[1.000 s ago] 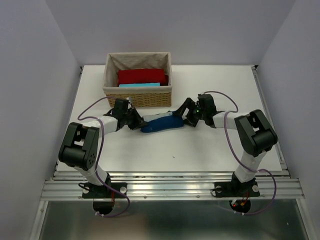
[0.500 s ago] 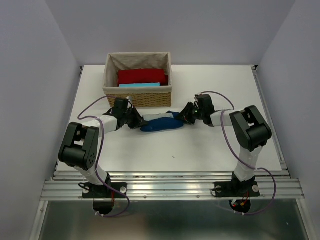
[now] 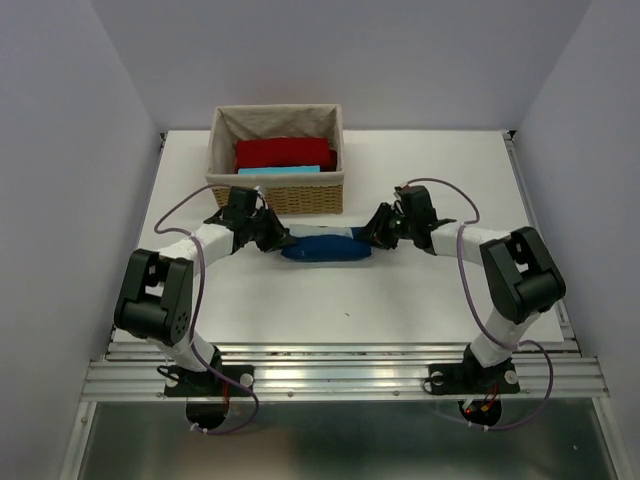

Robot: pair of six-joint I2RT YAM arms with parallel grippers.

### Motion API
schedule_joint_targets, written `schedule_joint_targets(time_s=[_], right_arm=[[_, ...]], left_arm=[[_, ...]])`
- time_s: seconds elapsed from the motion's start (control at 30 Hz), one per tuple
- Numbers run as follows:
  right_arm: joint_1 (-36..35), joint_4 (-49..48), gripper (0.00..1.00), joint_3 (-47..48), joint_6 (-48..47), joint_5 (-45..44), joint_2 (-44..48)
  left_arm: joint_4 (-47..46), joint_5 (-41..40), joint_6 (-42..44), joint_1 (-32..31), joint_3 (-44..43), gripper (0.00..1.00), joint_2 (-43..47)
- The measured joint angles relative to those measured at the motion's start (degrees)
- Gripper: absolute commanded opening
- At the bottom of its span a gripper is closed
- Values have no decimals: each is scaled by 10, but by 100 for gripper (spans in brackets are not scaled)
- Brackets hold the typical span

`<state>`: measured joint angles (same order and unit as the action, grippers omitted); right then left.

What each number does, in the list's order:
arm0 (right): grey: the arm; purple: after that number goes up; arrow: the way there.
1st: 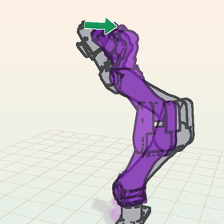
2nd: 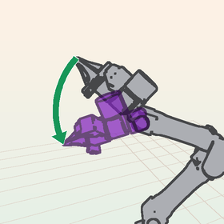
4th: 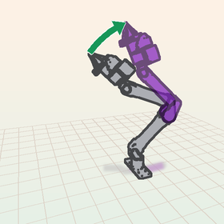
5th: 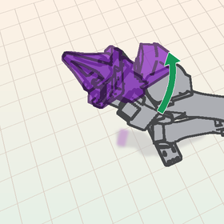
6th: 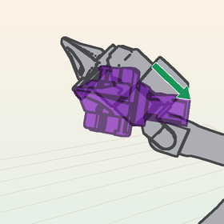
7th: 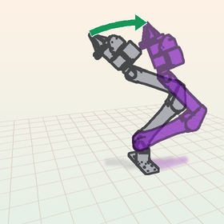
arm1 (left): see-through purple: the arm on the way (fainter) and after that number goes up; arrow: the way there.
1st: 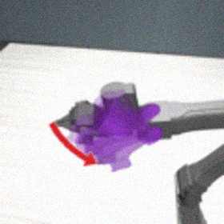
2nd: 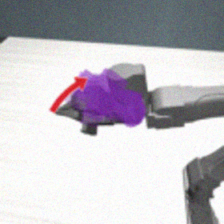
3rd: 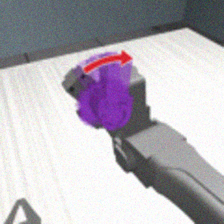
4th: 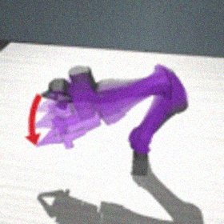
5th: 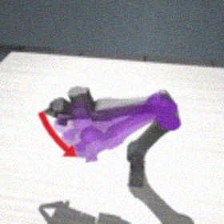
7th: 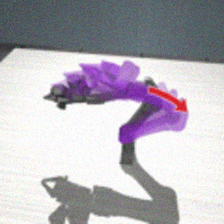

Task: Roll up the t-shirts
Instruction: Pick up the T-shirt from the center of the board, then place the T-shirt in the bin.

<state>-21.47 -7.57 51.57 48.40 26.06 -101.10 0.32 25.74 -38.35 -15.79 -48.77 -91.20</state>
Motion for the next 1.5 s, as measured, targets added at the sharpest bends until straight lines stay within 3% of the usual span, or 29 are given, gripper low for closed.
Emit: schedule_joint_targets(time_s=[0.47,0.8,1.0,1.33,1.5], right_arm=[[-9,92,1,41,-17,-24,119],[-12,176,1,194,-58,-57,156],[-31,203,1,375,-83,-65,66],[-79,337,1,752,-137,-130,-216],[-90,388,1,812,-150,-161,-282]], left_arm=[[114,0,13,0,-94,0,95],[215,-19,56,12,-297,0,99],[258,-39,81,55,-433,0,62],[324,-87,123,120,-584,0,-72],[348,-104,139,125,-598,0,-119]])
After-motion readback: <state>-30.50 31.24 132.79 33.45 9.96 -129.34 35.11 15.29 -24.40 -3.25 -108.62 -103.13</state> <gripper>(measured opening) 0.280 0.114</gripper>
